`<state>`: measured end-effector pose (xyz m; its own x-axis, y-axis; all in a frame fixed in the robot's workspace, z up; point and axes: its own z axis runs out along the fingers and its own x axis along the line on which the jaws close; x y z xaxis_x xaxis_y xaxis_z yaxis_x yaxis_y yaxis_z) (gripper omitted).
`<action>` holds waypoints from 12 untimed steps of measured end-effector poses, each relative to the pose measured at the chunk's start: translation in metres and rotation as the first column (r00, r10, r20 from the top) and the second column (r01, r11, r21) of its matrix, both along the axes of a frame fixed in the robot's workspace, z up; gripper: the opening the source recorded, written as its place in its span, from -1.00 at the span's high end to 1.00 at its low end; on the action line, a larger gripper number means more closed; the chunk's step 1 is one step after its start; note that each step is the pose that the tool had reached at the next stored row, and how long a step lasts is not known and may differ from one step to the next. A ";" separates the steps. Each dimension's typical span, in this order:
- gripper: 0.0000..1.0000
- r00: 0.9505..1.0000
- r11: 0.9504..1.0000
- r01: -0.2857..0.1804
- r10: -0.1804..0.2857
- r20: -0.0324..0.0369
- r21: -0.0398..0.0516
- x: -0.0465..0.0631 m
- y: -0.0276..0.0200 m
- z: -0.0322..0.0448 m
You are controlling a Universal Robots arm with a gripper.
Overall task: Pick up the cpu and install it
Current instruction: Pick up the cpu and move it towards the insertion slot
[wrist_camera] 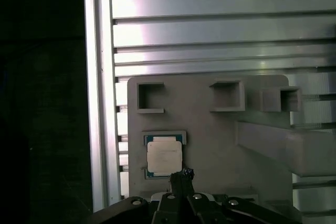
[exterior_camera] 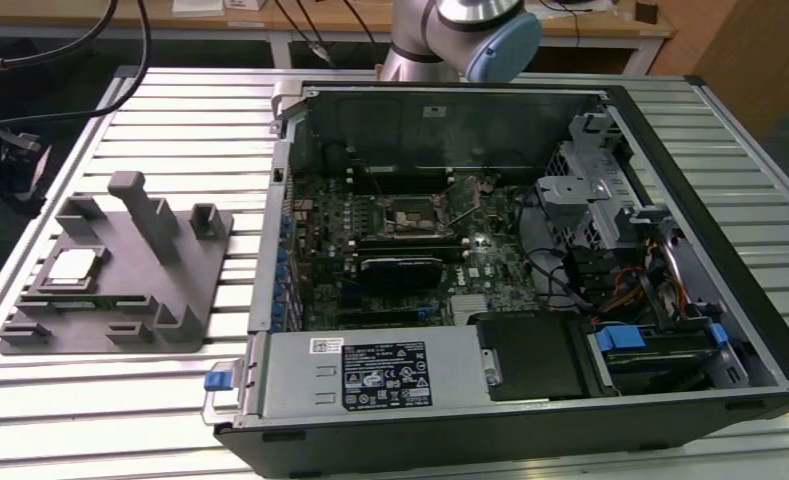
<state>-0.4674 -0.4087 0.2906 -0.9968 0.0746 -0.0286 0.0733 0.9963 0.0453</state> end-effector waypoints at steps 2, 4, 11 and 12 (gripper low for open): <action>0.79 1.000 1.000 0.000 0.000 0.000 0.000 -0.001 0.0000 -0.0037; 0.79 1.000 1.000 0.000 0.000 0.000 0.000 -0.002 0.0001 -0.0074; 0.79 1.000 1.000 0.000 0.000 0.000 0.000 -0.007 0.0001 -0.0201; 0.79 1.000 1.000 0.000 0.000 0.000 0.000 -0.008 0.0000 -0.0214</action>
<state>-0.4750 -0.4086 0.2692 -0.9968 0.0747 -0.0285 0.0734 0.9963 0.0453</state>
